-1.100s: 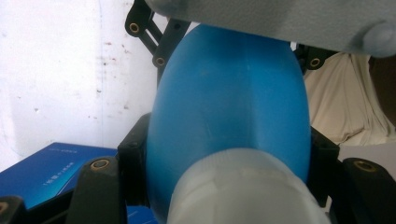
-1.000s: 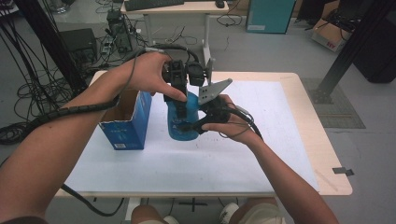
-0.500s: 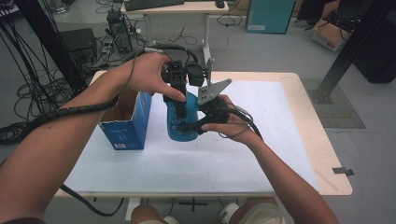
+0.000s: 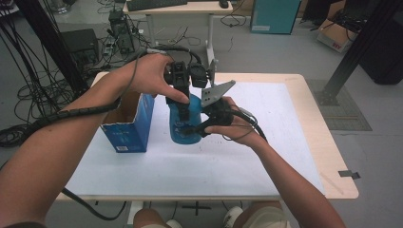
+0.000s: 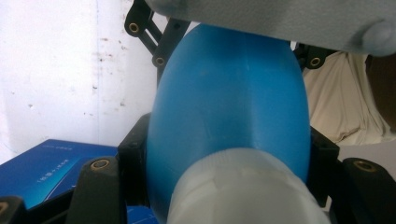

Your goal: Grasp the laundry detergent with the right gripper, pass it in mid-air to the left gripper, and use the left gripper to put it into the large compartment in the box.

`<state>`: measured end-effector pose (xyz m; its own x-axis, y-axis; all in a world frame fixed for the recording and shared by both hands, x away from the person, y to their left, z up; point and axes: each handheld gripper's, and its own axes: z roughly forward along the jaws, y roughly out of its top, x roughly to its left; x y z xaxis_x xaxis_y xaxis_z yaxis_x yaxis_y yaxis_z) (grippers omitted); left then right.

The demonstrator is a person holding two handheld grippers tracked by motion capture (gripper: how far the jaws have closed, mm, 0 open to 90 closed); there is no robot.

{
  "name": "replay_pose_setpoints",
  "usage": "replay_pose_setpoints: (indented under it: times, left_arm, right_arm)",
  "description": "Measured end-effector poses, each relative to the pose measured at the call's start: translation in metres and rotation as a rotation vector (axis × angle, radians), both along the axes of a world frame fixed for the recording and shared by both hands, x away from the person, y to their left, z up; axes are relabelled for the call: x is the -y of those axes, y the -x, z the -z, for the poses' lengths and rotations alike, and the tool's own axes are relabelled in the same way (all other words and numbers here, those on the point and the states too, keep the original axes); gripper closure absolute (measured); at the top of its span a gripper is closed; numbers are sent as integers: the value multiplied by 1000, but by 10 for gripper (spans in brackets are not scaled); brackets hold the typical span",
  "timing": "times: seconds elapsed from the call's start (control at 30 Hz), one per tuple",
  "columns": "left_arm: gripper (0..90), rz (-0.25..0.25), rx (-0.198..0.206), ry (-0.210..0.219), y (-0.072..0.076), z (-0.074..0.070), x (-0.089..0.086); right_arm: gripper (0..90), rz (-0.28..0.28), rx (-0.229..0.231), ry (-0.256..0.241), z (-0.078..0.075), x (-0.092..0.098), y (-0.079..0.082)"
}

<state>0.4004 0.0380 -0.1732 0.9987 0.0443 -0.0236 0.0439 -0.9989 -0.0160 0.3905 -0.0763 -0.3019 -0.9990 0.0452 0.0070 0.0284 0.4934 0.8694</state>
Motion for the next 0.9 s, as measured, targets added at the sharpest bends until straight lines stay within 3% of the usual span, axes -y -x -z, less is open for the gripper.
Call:
replay_pose_setpoints:
  times: [0.53,0.57,0.6,0.63,0.67,0.73,0.77,0.83,0.87,0.9]
  left_arm:
    - [371,-11,3,-3,2,-3,1]
    - [371,-8,10,0,2,-2,0]
    - [371,-24,5,1,3,-2,0]
    - [371,-31,9,-7,2,-3,-1]
    - [371,-31,9,-7,2,-3,-1]
    - [371,-48,17,-14,2,-4,-4]
    - [371,-71,18,-32,3,-6,-5]
    - [371,-64,13,-29,2,-6,-6]
    - [371,-84,10,-30,0,-8,-8]
    - [371,-84,10,-30,0,-8,-8]
  right_arm:
    - [407,4,9,-5,-1,1,1]
    - [393,12,3,-1,-1,1,2]
    - [357,-21,32,-39,0,0,0]
    - [278,-9,16,-58,-1,0,1]
    - [278,-9,16,-58,-1,0,1]
    - [203,29,22,-41,-2,6,0]
    - [202,47,18,-33,-2,9,1]
    - [199,33,30,-32,-3,11,-1]
    - [190,53,22,2,-3,16,2]
    - [190,53,22,2,-3,16,2]
